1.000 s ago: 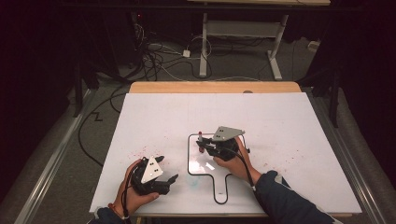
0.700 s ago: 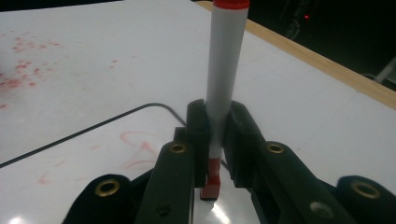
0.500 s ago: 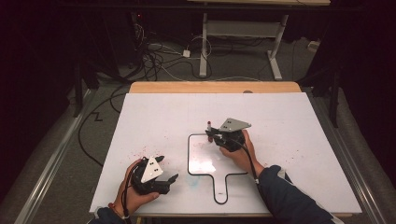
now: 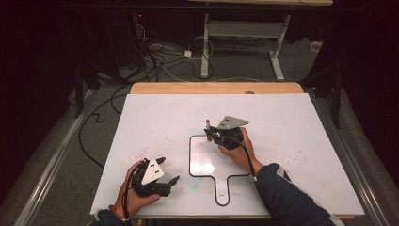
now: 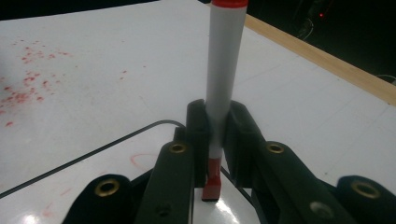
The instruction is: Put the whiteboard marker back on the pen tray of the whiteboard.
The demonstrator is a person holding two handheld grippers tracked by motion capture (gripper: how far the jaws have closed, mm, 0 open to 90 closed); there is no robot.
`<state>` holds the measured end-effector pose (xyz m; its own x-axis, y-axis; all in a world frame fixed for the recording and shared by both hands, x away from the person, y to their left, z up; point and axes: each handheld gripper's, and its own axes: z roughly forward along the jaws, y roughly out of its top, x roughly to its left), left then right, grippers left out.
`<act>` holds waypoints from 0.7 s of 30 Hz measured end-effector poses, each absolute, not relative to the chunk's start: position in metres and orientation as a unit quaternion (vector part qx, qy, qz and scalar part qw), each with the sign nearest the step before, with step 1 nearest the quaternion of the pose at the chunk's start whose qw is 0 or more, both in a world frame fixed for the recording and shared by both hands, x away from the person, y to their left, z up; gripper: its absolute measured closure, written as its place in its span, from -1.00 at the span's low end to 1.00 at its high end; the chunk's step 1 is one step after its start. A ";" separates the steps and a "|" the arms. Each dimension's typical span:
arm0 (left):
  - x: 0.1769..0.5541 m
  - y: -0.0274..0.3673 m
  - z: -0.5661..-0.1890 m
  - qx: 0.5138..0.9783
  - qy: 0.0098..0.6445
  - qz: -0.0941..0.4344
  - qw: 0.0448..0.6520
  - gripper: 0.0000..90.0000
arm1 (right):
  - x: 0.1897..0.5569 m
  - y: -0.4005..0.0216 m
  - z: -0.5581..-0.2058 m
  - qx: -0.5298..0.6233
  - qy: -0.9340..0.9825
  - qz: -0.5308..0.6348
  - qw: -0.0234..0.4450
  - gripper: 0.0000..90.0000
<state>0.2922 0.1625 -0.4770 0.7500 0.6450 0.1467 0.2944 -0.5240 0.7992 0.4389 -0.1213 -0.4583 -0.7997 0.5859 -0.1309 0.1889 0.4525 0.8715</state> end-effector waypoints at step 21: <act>0.291 0.162 -0.477 0.846 0.276 0.219 0.400 -0.56 | 0.405 -0.116 -0.461 0.179 0.837 0.492 0.158 0.82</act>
<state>0.2913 0.1624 -0.4767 0.7519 0.6420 0.1497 0.2913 -0.5273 0.7982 0.4051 -0.1164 -0.4609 -0.8860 0.4552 -0.0888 0.1435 0.4510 0.8809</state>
